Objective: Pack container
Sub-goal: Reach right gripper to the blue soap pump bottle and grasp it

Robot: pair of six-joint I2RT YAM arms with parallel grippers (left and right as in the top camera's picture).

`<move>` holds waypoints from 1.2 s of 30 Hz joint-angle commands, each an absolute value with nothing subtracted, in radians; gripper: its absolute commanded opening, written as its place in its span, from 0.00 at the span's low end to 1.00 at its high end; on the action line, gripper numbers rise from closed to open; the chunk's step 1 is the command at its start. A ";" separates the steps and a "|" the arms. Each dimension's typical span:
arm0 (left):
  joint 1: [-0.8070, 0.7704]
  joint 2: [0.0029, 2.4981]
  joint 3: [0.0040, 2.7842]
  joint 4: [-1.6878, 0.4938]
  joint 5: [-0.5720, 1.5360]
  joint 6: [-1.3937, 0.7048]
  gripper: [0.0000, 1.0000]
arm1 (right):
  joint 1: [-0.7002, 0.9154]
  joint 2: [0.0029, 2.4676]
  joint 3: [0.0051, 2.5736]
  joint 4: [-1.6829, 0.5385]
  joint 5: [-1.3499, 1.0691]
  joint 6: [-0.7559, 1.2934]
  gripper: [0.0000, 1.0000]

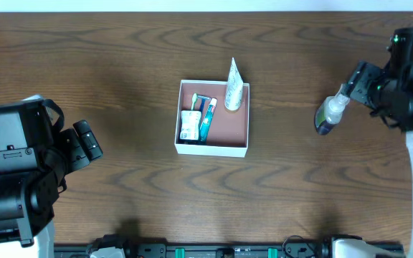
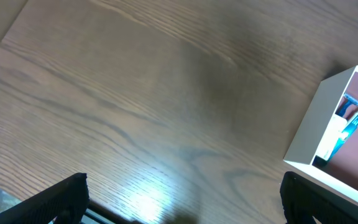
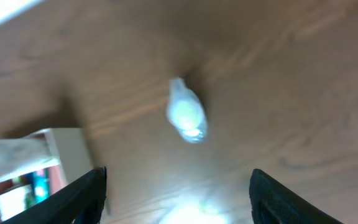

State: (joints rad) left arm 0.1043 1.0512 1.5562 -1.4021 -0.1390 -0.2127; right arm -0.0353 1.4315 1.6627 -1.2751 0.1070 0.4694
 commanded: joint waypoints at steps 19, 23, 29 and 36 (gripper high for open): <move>0.110 1.051 1.567 -1.402 -0.154 -0.212 0.98 | -0.056 1.763 1.608 -1.257 0.168 0.447 0.79; 0.110 1.051 1.567 -1.402 -0.154 -0.212 0.98 | -0.057 1.774 1.564 -1.192 0.149 0.432 0.78; 0.110 1.051 1.567 -1.402 -0.154 -0.212 0.98 | -0.060 1.774 1.503 -1.120 0.133 0.433 0.72; 0.110 1.051 1.567 -1.402 -0.155 -0.212 0.98 | -0.061 1.774 1.414 -1.013 0.126 0.434 0.69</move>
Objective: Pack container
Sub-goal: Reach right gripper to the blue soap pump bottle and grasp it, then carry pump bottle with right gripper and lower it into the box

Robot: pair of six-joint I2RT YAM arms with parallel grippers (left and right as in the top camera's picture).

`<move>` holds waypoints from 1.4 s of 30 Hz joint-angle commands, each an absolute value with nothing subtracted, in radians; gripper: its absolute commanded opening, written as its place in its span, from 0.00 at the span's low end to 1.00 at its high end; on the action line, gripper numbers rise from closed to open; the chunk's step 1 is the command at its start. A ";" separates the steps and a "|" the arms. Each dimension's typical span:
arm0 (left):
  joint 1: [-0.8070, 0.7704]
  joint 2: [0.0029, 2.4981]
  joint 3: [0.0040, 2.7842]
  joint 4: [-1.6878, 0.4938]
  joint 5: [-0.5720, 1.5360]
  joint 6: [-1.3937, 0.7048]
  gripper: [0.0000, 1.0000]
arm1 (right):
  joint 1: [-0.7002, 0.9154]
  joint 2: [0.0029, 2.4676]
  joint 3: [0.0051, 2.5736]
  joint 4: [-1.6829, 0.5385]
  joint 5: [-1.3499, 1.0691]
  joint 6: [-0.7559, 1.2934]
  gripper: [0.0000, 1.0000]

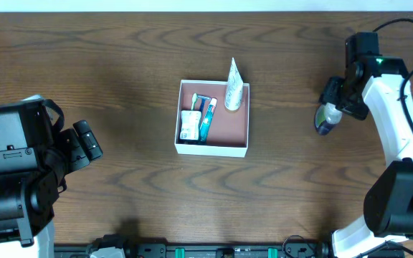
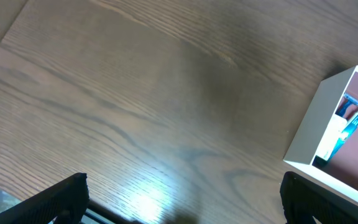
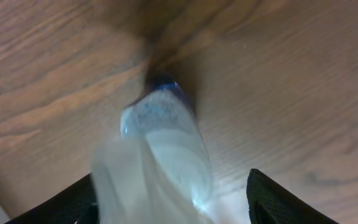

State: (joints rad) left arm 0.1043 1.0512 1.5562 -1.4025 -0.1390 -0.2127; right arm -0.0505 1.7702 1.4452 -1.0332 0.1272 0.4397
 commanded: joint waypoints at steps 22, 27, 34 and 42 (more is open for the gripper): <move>0.110 1.051 1.567 -1.402 -0.154 -0.212 0.98 | -0.058 1.752 1.406 -0.966 0.076 0.391 0.29; 0.110 1.051 1.567 -1.402 -0.155 -0.212 0.98 | -0.039 1.659 1.419 -0.995 0.013 0.370 0.31; 0.110 1.051 1.567 -1.402 -0.154 -0.212 0.98 | 0.071 1.420 1.464 -1.061 -0.047 0.365 0.31; 0.110 1.051 1.567 -1.402 -0.154 -0.212 0.98 | 0.385 1.258 1.465 -1.037 -0.057 0.430 0.31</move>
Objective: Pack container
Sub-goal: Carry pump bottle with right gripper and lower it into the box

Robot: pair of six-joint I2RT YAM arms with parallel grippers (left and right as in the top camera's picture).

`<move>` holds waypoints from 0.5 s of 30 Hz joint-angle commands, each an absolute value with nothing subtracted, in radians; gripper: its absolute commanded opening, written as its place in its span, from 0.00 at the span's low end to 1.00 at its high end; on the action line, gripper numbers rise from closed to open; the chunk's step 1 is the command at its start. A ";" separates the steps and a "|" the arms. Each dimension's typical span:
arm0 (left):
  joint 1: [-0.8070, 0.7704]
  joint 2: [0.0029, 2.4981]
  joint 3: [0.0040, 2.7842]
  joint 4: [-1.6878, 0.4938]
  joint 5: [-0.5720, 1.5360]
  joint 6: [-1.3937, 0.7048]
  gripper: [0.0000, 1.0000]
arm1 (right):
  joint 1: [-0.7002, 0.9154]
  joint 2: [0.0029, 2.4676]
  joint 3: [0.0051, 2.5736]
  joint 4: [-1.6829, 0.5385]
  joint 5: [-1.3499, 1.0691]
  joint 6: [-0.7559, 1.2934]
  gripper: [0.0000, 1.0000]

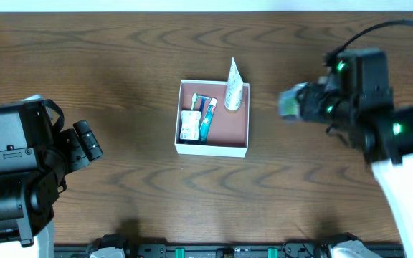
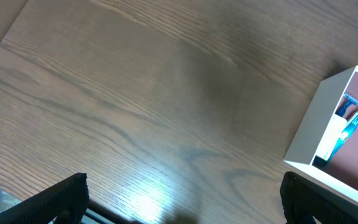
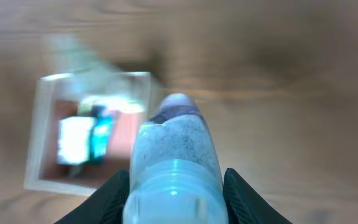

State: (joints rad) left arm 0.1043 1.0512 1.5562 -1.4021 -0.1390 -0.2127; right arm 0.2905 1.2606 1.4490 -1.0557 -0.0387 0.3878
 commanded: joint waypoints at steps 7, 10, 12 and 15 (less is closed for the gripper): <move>0.110 1.051 1.567 -1.402 -0.155 -0.212 0.98 | 0.596 1.363 1.464 -0.960 0.015 0.550 0.32; 0.110 1.051 1.567 -1.402 -0.154 -0.212 0.98 | 0.617 1.443 1.464 -0.937 0.030 0.577 0.32; 0.110 1.051 1.567 -1.402 -0.154 -0.212 0.98 | 0.616 1.499 1.464 -0.916 0.030 0.583 0.30; 0.110 1.051 1.567 -1.402 -0.154 -0.212 0.98 | 0.608 1.571 1.464 -0.884 0.050 0.586 0.29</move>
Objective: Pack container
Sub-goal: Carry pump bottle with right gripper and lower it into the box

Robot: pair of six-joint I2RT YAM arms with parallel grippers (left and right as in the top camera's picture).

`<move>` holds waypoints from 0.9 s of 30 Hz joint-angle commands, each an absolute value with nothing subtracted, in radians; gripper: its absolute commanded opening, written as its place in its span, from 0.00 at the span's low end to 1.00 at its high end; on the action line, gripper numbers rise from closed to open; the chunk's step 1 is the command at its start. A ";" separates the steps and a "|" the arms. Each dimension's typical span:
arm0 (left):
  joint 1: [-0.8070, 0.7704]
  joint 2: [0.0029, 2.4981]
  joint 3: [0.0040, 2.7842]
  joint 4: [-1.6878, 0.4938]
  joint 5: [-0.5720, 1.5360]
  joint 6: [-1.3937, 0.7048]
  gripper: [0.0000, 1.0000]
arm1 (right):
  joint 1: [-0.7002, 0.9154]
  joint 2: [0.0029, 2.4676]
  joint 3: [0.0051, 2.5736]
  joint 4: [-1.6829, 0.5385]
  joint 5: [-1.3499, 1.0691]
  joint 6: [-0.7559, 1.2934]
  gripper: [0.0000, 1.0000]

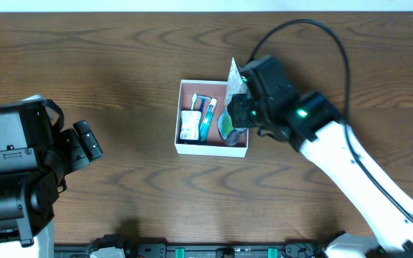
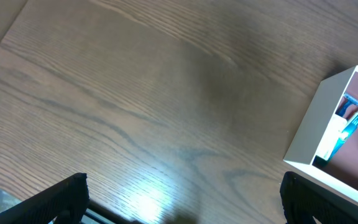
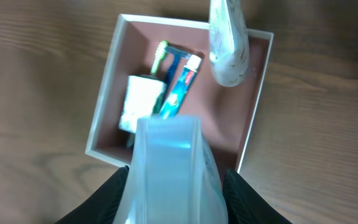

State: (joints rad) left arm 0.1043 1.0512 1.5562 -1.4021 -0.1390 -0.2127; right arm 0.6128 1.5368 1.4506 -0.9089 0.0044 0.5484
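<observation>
A white box (image 1: 211,151) with a pink floor sits mid-table; it also shows in the right wrist view (image 3: 103,115) and the left wrist view (image 2: 312,140). Inside lie a blue toothbrush pack (image 1: 206,117) and a white packet (image 1: 189,125). A white tube (image 1: 234,80) leans in its far right corner. My right gripper (image 1: 239,107) is shut on a clear bottle (image 3: 171,165), held over the box's right half. Whether the bottle touches the floor is hidden. Near the left table edge my left gripper (image 1: 86,142) is open and holds nothing.
Dark wood table (image 1: 120,64) lies on all sides of the box. My right arm (image 1: 350,172) stretches from the lower right corner across the right half of the table. The left arm's base (image 1: 9,186) fills the lower left corner.
My right gripper, still shut on the bottle, has moved left from over the bare table right of the box to over the box's right half. The left arm is unchanged.
The bottle first lay on the table at the far right with my right gripper open near it. Then the gripper was down around the bottle. Later it held the bottle aloft, right of the box, and now holds it over the box.
</observation>
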 commanded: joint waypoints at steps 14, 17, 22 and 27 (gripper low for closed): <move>0.110 1.051 1.567 -1.402 -0.154 -0.212 0.98 | 0.603 1.740 1.464 -0.902 0.150 0.643 0.31; 0.110 1.051 1.567 -1.402 -0.154 -0.212 0.98 | 0.604 1.739 1.464 -0.901 0.150 0.643 0.45; 0.110 1.051 1.567 -1.402 -0.154 -0.212 0.98 | 0.612 1.739 1.464 -0.898 0.150 0.643 0.52; 0.110 1.051 1.567 -1.402 -0.154 -0.212 0.98 | 0.617 1.707 1.465 -0.889 0.146 0.647 0.56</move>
State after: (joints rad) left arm 0.1043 1.0512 1.5562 -1.4025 -0.1390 -0.2127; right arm 0.6113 1.7523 1.4506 -0.8921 0.1287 0.6346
